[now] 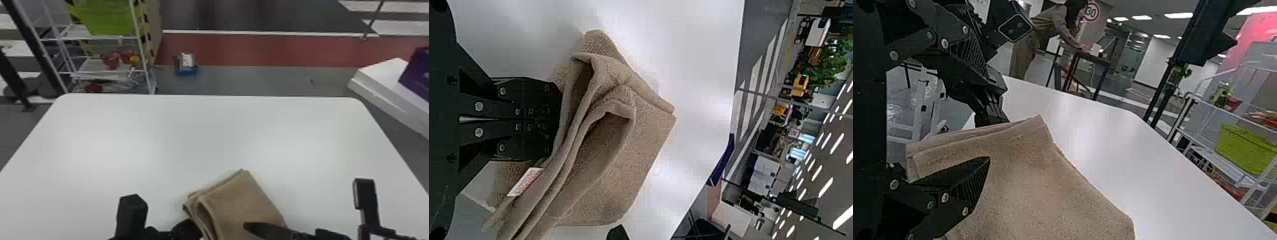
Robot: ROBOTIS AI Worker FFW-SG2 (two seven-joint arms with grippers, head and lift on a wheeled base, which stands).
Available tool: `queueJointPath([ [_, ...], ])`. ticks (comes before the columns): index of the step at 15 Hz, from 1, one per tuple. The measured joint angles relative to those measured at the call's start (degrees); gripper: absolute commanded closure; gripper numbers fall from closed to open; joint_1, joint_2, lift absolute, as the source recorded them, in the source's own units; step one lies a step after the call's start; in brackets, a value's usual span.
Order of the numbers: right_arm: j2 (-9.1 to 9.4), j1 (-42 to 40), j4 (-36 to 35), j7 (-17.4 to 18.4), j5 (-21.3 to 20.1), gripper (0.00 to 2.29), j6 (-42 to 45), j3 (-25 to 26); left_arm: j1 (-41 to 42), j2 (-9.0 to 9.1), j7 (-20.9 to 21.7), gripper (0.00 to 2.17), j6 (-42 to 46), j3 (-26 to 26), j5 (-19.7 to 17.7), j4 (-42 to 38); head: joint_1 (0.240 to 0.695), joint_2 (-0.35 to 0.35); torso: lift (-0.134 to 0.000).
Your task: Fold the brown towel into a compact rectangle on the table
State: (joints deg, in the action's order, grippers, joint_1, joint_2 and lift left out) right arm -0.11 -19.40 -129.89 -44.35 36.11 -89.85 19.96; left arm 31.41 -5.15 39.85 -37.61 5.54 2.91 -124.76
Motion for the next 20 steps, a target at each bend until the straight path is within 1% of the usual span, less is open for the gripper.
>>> queueJointPath([
  [1, -0.08, -0.11, -0.58, -1.31, 0.04, 1.49, -0.07, 1.84, 0.29, 0.03, -0.03, 1.39, -0.23, -0.78, -0.46, -1.28, 0.695, -0.054, -0.123],
  [2, -0.12, -0.15, -1.32, -2.49, 0.04, 1.68, -0.09, 3.42, 0.59, 0.10, 0.03, 1.39, -0.29, -1.84, -1.19, -2.53, 0.695, -0.062, -0.123],
  [3, -0.14, -0.30, -2.26, -4.13, 0.04, 1.71, -0.10, 5.14, 0.85, 0.23, 0.21, 1.39, -0.41, -3.29, -2.19, -3.94, 0.695, -0.067, -0.123],
  [4, -0.15, -0.67, -2.96, -5.74, 0.03, 1.71, -0.11, 6.74, 0.97, 0.30, 0.36, 1.39, -0.84, -4.64, -2.89, -5.07, 0.695, -0.066, -0.123],
  [6, -0.20, -1.84, -3.76, -7.63, -0.03, 1.72, -0.11, 9.38, 1.02, 0.51, 0.41, 1.39, -1.38, -6.98, -3.72, -5.96, 0.695, -0.065, -0.123],
  [8, -0.63, -2.99, -3.95, -8.13, -0.45, 1.72, -0.11, 11.38, 0.98, 0.74, 0.33, 1.39, -1.25, -10.31, -5.47, -6.22, 0.695, -0.049, -0.123],
  [9, -1.08, -3.49, -3.96, -8.13, -0.78, 1.72, -0.11, 12.06, 0.95, 0.85, 0.34, 1.39, -1.11, -12.51, -7.06, -6.50, 0.695, -0.038, -0.123],
  [12, -2.43, -3.89, -3.87, -7.59, -3.27, 1.72, -0.11, 12.21, 0.70, 1.00, 0.70, 1.39, -1.04, -17.07, -10.48, -7.08, 0.695, -0.012, -0.123],
  [14, -2.74, -2.95, -3.48, -6.42, -5.63, 1.72, -0.11, 11.39, 0.59, 1.04, 1.06, 1.39, -1.17, -18.94, -12.06, -7.18, 0.695, 0.001, -0.123],
  [16, -2.80, -2.45, -3.53, -4.61, -7.63, 1.72, -0.11, 10.47, 0.57, 1.09, 1.58, 1.39, -1.37, -20.45, -13.06, -7.44, 0.695, 0.007, -0.123],
  [20, -3.68, -2.01, -3.84, -3.71, -10.15, 1.71, -0.11, 9.14, 0.54, 1.20, 2.34, 1.39, -2.87, -22.36, -13.63, -7.92, 0.695, 0.021, -0.123],
])
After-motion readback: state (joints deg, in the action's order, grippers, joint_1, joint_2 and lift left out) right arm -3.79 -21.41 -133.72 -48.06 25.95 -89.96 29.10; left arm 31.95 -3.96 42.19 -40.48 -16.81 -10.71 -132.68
